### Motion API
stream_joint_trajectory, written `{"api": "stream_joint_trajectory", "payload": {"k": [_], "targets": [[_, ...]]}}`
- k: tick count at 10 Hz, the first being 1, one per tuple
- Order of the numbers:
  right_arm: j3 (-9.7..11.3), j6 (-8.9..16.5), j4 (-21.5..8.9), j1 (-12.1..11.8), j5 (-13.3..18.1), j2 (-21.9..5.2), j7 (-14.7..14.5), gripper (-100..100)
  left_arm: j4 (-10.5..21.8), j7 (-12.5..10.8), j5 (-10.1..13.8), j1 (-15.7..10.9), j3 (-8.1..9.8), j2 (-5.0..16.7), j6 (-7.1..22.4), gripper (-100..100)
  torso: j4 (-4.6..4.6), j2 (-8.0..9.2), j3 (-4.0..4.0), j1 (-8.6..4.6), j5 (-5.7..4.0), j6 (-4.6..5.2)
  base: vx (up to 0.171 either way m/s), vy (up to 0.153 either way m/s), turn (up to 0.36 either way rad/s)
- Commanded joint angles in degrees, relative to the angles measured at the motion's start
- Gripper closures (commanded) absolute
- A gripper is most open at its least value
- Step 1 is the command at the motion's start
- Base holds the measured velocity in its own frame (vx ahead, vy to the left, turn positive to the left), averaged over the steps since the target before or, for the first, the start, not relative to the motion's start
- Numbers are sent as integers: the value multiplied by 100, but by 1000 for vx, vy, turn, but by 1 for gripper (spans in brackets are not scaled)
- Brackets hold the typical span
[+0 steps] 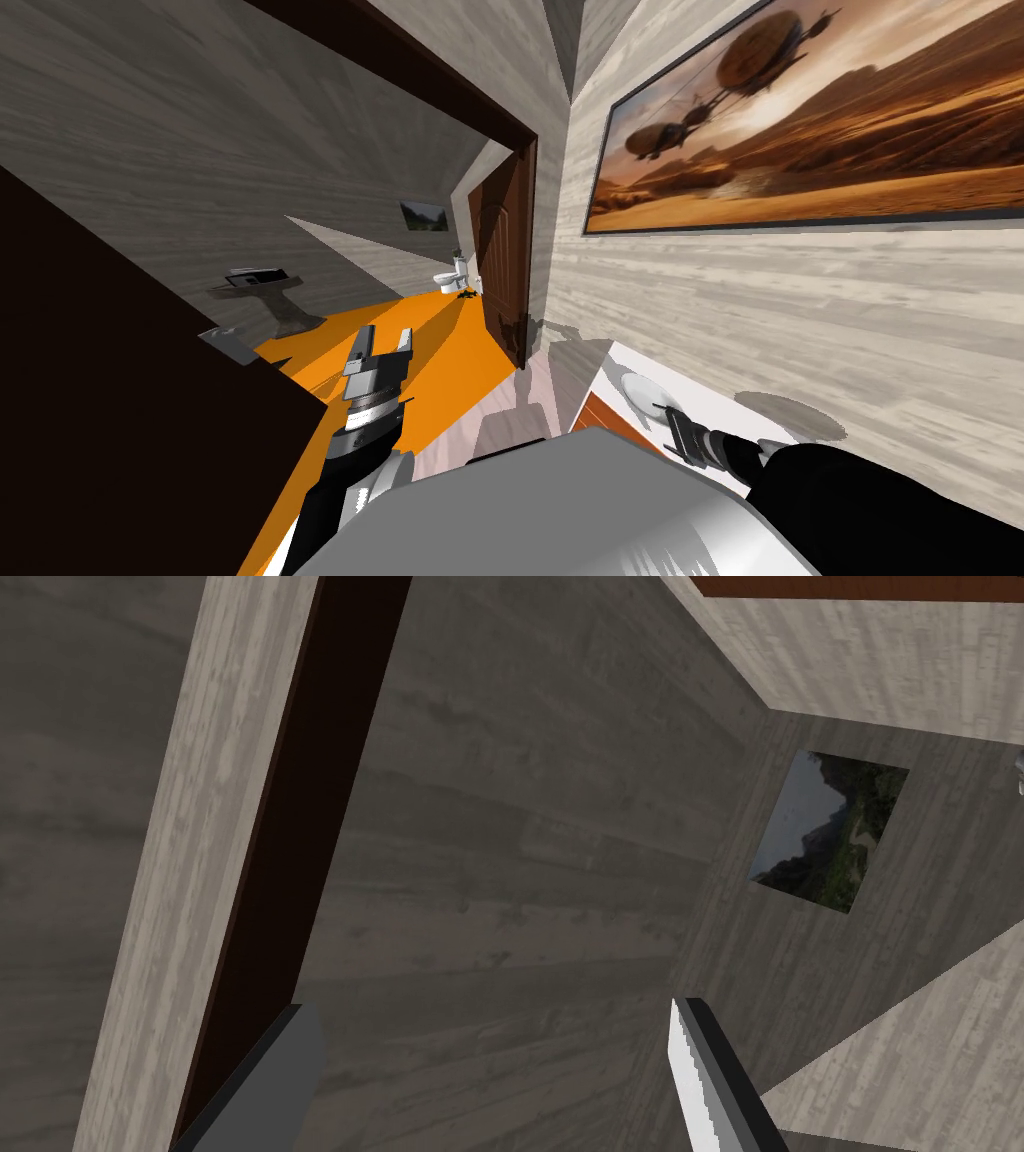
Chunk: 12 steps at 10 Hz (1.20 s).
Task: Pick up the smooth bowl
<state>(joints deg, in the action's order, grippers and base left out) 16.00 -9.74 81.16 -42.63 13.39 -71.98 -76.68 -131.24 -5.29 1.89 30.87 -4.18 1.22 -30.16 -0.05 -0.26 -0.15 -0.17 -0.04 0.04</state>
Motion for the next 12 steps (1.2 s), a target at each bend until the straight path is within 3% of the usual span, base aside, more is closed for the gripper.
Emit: {"api": "stream_joint_trajectory", "payload": {"k": [1,2,3,5,6,7,11,12], "targets": [[0,0,0,0,0,0,0,-100,0,0,0,0,0,0,0,0,0,0,0,0,0,0,38,-37,17],[15,11,-14,0,4,2,-17,0,0,0,0,0,0,0,0,0,2,11,6,8,1,0,7,-6,0],[63,54,-105,88,74,163,-30,-100,0,0,0,-1,0,-1,0,0,5,22,12,18,3,1,10,-21,80],[126,108,-220,196,162,365,-50,-100,0,0,0,-1,0,0,0,0,6,24,14,11,1,-1,17,-34,84],[121,83,-216,189,142,322,-45,-100,0,0,0,-1,0,0,0,0,5,23,13,9,1,1,8,-16,11],[123,80,-230,195,148,334,-51,100,0,0,0,-1,0,0,0,0,6,26,15,16,3,1,0,0,0],[123,80,-229,193,142,338,-42,100,0,0,0,-1,0,-1,0,0,6,29,16,25,8,-3,0,0,0],[124,81,-229,193,141,339,-41,0,0,0,0,-1,0,-1,0,0,6,29,16,26,9,-4,0,0,0]]}}
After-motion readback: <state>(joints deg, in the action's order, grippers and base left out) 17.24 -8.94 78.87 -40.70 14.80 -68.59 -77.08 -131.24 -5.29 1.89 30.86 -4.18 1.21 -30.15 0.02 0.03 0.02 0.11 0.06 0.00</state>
